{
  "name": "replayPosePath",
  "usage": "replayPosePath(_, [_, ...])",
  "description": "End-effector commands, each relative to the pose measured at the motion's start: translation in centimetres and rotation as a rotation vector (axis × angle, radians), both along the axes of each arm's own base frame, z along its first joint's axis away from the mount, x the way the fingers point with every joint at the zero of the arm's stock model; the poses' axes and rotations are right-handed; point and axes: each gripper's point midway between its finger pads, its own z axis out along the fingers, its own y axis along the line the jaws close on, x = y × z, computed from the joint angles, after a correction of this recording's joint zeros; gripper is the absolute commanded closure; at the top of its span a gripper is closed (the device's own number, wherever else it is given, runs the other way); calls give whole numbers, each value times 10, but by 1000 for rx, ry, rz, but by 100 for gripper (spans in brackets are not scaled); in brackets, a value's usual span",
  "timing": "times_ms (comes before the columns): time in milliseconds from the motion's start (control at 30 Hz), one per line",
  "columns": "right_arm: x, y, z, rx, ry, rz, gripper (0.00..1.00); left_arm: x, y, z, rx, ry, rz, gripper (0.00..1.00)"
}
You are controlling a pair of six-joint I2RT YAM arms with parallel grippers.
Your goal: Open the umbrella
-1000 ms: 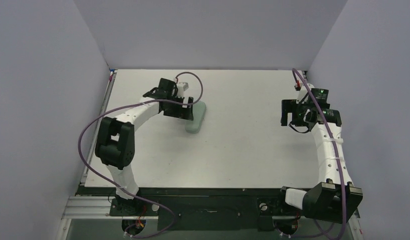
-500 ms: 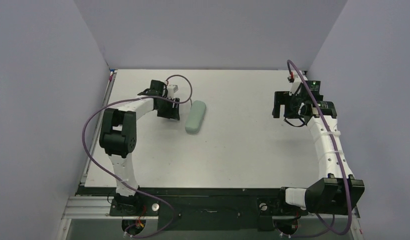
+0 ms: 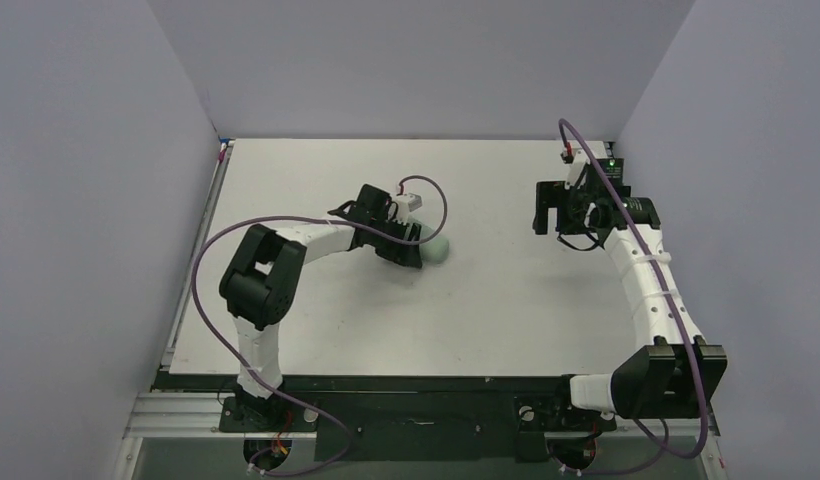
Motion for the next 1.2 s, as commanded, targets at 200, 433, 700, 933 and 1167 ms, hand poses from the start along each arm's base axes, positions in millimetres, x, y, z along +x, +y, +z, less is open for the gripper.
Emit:
replayPosePath(200, [34,52,3,-90,-48,214,14,38,83,141,-267,-372,61,29])
replayPosePath(433, [32,93,-2,-53,-32,313,15,124,162,111,31,-398,225,44])
replayPosePath(700, [15,90,-12,-49,12,312,15,138,127,67,65,-313,145,44])
replayPosePath(933, [-14,85,-31,-18,63,290,15,117,73,38,96,-278,49,47])
replayPosePath(1167, [-18,56,-39,11,99,192,15,58,32,29,90,-237,-106,52])
